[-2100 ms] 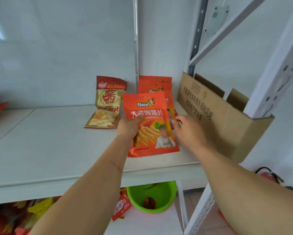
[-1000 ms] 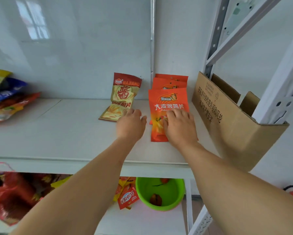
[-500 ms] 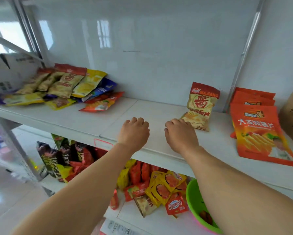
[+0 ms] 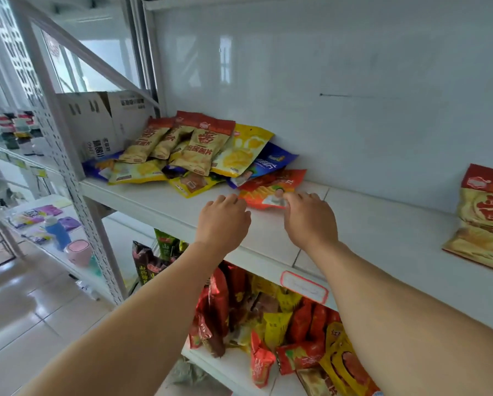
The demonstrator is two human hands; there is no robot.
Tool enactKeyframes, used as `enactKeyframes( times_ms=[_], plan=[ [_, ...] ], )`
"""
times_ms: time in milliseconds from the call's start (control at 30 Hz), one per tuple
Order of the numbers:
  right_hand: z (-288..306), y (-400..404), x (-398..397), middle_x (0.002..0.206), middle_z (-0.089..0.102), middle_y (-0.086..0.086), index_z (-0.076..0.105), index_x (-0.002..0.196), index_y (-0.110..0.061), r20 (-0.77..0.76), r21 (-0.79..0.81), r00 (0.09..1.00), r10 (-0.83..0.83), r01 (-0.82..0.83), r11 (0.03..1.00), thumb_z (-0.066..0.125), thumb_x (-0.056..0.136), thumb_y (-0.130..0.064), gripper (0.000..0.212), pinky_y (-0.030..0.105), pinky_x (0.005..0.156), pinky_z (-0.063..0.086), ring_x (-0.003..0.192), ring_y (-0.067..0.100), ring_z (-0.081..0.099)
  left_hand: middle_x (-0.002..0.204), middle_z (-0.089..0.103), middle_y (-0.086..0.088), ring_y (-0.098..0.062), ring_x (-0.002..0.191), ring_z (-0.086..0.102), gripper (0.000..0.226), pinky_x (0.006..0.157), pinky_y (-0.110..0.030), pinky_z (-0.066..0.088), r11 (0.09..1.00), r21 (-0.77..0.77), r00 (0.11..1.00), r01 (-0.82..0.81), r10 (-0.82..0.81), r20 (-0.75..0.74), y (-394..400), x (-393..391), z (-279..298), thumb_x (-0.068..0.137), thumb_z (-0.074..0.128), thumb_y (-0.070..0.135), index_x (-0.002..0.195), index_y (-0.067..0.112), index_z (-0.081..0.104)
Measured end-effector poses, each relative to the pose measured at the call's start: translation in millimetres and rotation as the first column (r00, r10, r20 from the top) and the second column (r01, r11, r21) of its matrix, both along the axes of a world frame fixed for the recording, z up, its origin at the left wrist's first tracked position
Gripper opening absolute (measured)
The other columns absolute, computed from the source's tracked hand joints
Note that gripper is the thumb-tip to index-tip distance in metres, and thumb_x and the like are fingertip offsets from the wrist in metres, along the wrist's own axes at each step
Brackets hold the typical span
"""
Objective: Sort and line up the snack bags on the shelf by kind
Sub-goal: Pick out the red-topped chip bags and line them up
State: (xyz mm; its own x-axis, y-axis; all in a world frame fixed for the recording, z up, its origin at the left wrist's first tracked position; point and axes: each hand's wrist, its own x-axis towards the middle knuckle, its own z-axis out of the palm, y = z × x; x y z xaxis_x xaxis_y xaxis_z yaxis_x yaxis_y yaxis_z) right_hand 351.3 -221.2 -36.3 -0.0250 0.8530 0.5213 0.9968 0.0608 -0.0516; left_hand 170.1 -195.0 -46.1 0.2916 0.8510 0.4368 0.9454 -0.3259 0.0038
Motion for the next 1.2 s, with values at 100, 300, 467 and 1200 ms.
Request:
enactKeyframes(
  times_ms=[100, 300, 467, 1200],
  plan=[
    [1.1, 46.7, -30.6, 0.114, 0.065, 0.007, 0.060, 0.122, -0.014, -0.064, 0.043, 0.996, 0.058, -0.055, 0.998, 0.041, 0.100, -0.018, 0.029, 0.037, 0.078, 0.041, 0.103, 0.030, 0.057, 0.121, 0.062, -0.001, -0.024, 0.119, 0.053, 0.034, 0.091, -0.037, 0.044, 0.999, -0.002, 0.996, -0.043, 0.043, 0.074, 38.5, -30.4, -2.5, 0.104, 0.041, 0.037, 0.120, 0.018, 0.064],
    [7.7, 155.8, -94.2, 0.119, 0.063, 0.008, 0.056, 0.128, -0.015, -0.302, 0.066, 0.947, 0.112, -0.096, 0.993, 0.040, 0.102, -0.025, 0.032, 0.039, 0.077, 0.048, 0.107, 0.030, 0.058, 0.118, 0.063, -0.002, -0.027, 0.114, 0.057, 0.030, 0.083, -0.038, 0.047, 0.992, -0.038, 0.961, -0.118, 0.124, 0.248, 130.6, -84.5, 2.4, 0.101, 0.046, 0.034, 0.112, 0.018, 0.069],
    [17.2, 236.7, -143.6, 0.131, 0.057, 0.007, 0.050, 0.135, -0.019, -0.549, 0.005, 0.833, 0.071, -0.082, 0.997, 0.042, 0.100, -0.034, 0.038, 0.048, 0.097, 0.046, 0.120, 0.029, 0.054, 0.122, 0.060, -0.001, -0.025, 0.108, 0.058, 0.030, 0.070, -0.032, 0.041, 0.976, -0.102, 0.857, -0.192, 0.218, 0.467, 198.2, -125.4, 16.3, 0.099, 0.049, 0.037, 0.118, 0.020, 0.065],
    [5.5, 368.9, -272.9, 0.141, 0.049, 0.013, 0.040, 0.139, -0.008, -0.583, -0.124, 0.635, -0.506, 0.546, 0.828, 0.063, 0.085, -0.059, 0.078, 0.042, 0.101, 0.038, 0.128, 0.034, 0.043, 0.160, 0.025, -0.022, -0.040, 0.146, 0.022, 0.072, 0.119, -0.053, 0.019, 0.906, -0.392, 0.636, -0.159, 0.398, 0.661, 417.5, -272.6, 22.1, 0.096, 0.039, 0.044, 0.151, 0.000, 0.024]
  ],
)
